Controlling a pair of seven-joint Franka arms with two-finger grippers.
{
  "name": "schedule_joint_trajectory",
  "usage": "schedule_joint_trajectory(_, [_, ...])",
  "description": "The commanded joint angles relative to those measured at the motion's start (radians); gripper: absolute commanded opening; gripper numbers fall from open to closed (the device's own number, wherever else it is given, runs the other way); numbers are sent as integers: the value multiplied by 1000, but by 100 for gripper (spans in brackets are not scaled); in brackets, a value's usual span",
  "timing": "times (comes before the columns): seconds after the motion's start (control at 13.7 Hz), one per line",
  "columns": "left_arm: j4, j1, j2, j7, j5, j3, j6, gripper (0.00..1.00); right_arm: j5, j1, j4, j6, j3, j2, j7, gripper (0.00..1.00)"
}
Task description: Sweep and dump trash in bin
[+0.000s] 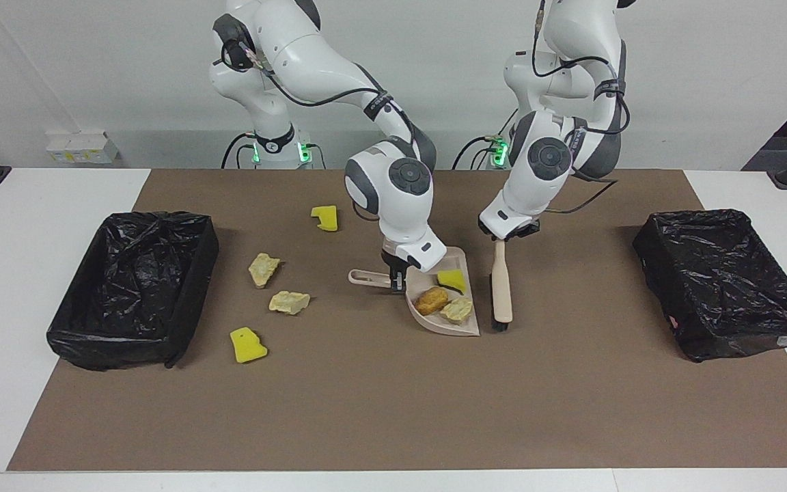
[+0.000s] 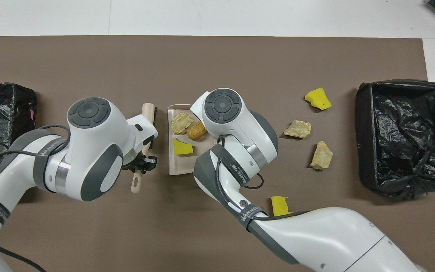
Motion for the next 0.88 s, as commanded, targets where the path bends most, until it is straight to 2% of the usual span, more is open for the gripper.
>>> schedule_joint_trajectory(0.0, [29,43,-64,-24,-13,2,-66,0,16,-29,-70,69,10,-33,-3,0])
schedule_joint_trajectory(0.22, [31,107,-165,-23,-13,3,-162,0,33,-62,-136,116,10,-85,-53,0])
schedule_joint_trajectory(0.51, [-4,100,-271,-98,-11,-12,-294,0,85,-164,-249,94,10,-232,-239,0])
schedule_joint_trajectory(0.66, [-61,14,-313,-187,-14,-29,-255,0,139,-230,-298,76,10,-307,-326,0])
schedule_joint_trajectory(0.8, [-156,-72,-368,-245,-105,-30,-172,0,151,-308,-300,-8,10,-358,-424,0])
